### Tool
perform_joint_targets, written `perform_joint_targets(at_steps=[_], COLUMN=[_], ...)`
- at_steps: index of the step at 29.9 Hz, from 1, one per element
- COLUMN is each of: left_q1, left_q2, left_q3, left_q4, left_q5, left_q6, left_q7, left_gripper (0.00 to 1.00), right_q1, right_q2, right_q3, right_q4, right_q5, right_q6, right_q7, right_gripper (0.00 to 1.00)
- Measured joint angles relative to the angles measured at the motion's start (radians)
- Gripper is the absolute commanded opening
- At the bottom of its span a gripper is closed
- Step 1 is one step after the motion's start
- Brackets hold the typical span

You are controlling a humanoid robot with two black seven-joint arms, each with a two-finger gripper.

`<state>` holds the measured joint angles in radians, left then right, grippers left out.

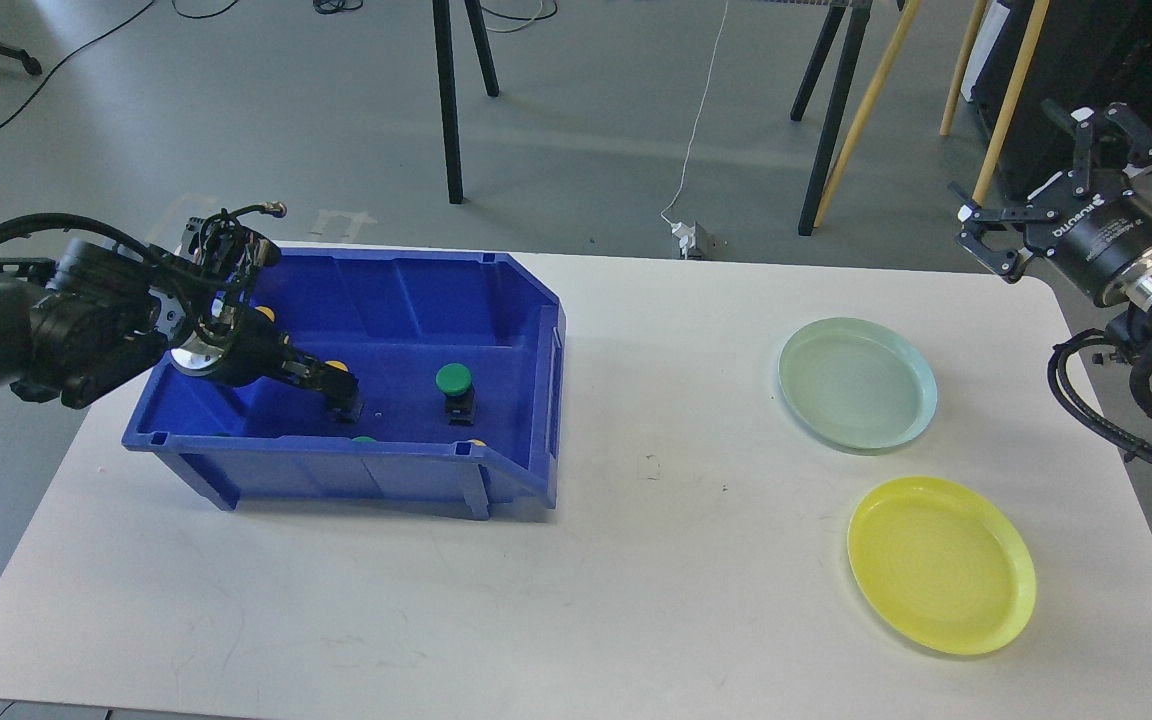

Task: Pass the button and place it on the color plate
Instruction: 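Lower the left gripper and close it on the yellow button, then lift the yellow button out of the bin toward the right gripper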

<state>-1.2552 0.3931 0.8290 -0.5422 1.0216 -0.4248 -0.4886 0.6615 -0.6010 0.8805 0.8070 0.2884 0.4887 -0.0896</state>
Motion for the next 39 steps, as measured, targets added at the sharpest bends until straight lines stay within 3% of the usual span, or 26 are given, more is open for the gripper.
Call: perform_joint_targets(at_steps=[5,9,17,24,29,31,32,39], left_q1=[0.005,0.023,0.042,0.042,0.042,0.043,0.043,0.028], left_q2=[-0.002,-0.008,-0.03,-0.033,-0.035,-0.035,-0.035,-0.029], left_q3=[-0.01,-0.012,-0.012,-0.012,-0.013,-0.011,-0.007,-0.031], left_q4=[0.022,0.04,0.07,0.071,0.071,0.068,0.064,0.036], left_q5=[-0.001,-0.002,-0.002,-0.002,-0.001,-0.001,0.003,0.088], left_q6=[0.001,0.002,0.005,0.008,0.01,0.01,0.009,0.006], left_q7=[0.0,0.0,0.0,0.0,0.0,0.0,0.0,0.0], left_gripper=[0.8,0.64,0.62,0.55,0.31,0.09,0.05,0.04], right_q1=[-0.003,-0.003,-0.01,-0.011,-0.016,-0.017,-0.017,-0.023], right_q2=[0.002,0.003,0.007,0.007,0.007,0.007,0.007,0.007], right_q3=[0.0,0.0,0.0,0.0,0.0,0.0,0.0,0.0], right_q4=[0.0,-0.001,-0.002,-0.002,-0.003,-0.003,-0.003,-0.003], right_q5=[0.0,0.0,0.0,0.0,0.0,0.0,0.0,0.0], right_q6=[0.0,0.0,0.0,0.0,0.0,0.0,0.0,0.0], right_q7=[0.0,0.0,0.001,0.001,0.001,0.001,0.001,0.001], right_gripper=[0.99,0.99,0.99,0.99,0.99,0.99,0.99,0.99])
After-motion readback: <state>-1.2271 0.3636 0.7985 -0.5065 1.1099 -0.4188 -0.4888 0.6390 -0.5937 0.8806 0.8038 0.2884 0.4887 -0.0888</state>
